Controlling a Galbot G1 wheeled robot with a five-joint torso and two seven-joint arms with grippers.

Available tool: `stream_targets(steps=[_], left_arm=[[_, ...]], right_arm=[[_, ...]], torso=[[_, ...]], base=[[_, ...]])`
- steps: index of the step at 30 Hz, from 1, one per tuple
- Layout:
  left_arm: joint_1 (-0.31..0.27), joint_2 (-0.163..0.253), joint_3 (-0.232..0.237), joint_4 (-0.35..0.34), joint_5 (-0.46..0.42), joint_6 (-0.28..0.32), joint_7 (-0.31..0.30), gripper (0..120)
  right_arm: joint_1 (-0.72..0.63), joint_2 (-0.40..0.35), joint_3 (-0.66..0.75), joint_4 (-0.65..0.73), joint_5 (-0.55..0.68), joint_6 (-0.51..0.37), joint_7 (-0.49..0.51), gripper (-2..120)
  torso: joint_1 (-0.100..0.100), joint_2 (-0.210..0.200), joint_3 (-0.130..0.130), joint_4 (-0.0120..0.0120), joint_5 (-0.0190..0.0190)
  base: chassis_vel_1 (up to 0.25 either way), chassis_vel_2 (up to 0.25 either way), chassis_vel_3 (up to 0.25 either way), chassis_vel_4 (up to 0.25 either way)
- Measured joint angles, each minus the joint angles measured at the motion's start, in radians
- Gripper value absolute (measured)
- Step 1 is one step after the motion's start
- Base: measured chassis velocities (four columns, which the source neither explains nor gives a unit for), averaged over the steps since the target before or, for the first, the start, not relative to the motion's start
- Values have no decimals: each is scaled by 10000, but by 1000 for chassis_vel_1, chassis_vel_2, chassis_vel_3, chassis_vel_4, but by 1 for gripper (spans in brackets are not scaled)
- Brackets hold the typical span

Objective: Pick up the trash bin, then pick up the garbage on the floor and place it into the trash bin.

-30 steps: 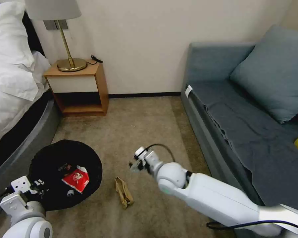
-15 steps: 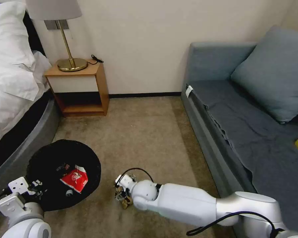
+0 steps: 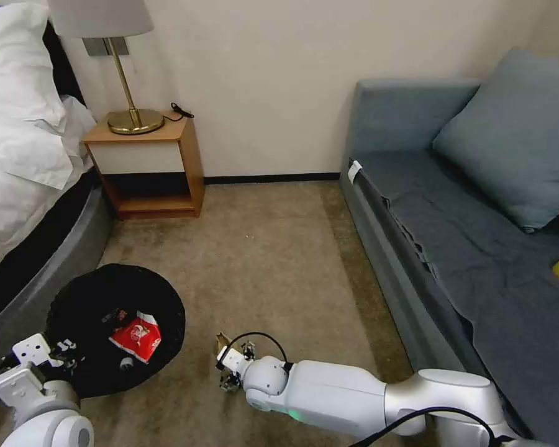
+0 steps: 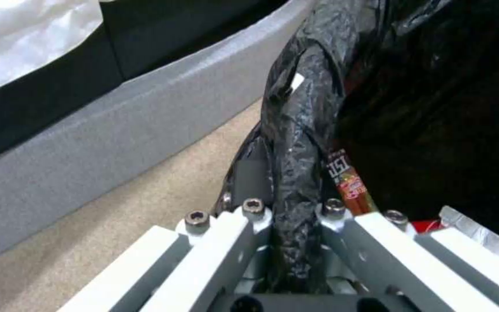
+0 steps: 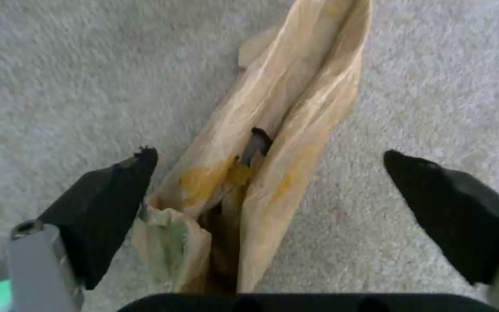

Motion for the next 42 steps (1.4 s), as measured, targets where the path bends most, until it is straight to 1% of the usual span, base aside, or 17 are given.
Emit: stream_targets(steps=[3,4,7,8,10,12,14,15,19,20,23,25,30,35,39,40,42], left_arm=[[3,-22,23,0,47,0,0,2],[3,-22,23,0,47,0,0,2],[22,-41,43,-4,89,-1,0,2],[22,-41,43,-4,89,-1,0,2],[32,-52,50,-16,106,-5,0,2],[35,-57,51,-26,116,-7,0,2],[48,-72,64,-54,137,-10,1,2],[48,-72,64,-54,137,-10,1,2],[70,-85,64,-62,166,-35,3,2],[70,-85,64,-62,166,-35,3,2],[78,-87,56,-65,168,-54,5,2],[76,-87,49,-65,168,-68,6,2],[74,-85,25,-82,163,-80,6,2],[80,-41,-35,-115,98,-80,6,2],[90,12,-73,-117,52,-81,4,2],[90,12,-73,-117,52,-81,4,2],[84,32,-41,-113,50,-81,2,2]], right_arm=[[-87,19,3,-168,-132,210,-215,82],[-87,19,3,-168,-132,210,-215,82],[-143,-17,5,-180,-209,385,-338,68],[-143,-17,5,-180,-209,385,-338,68],[-165,-75,4,-160,-234,533,-428,57],[-171,-98,-6,-160,-243,639,-462,54],[-193,-148,-43,-160,-258,809,-552,42],[-193,-148,-43,-160,-258,809,-552,42],[-212,-224,-71,-106,-309,955,-584,25],[-212,-224,-71,-106,-309,955,-584,25],[-204,-311,-95,79,-279,1104,-601,10],[-192,-359,-117,186,-222,1224,-603,5],[-157,-494,-134,468,-125,1326,-578,2],[104,-955,170,1225,89,1395,-299,2],[402,-1827,1405,2138,54,1471,-115,2],[402,-1827,1405,2138,54,1471,-115,2],[482,-2420,2232,2724,37,1511,-20,2]], torso=[[0,0,0,0,0],[0,0,0,0,0],[0,0,0,0,0],[0,0,0,0,0],[0,0,0,0,0],[0,0,0,0,0],[0,0,0,0,0],[0,0,0,0,0],[0,0,0,0,0],[0,0,0,0,0],[0,0,0,0,0],[0,0,0,0,0],[0,0,0,0,1],[0,0,0,1,2],[0,0,0,1,3],[0,0,0,1,3],[0,0,0,0,3]], base=[[0,0,0,0],[0,0,0,0],[0,0,0,0],[0,0,0,0],[0,0,0,0],[0,0,0,0],[0,0,0,0],[0,0,0,0],[0,0,0,0],[0,0,0,0],[0,0,0,0],[0,0,0,0],[0,0,0,0],[0,0,0,0],[0,0,0,0],[0,0,0,0],[0,0,0,0]])
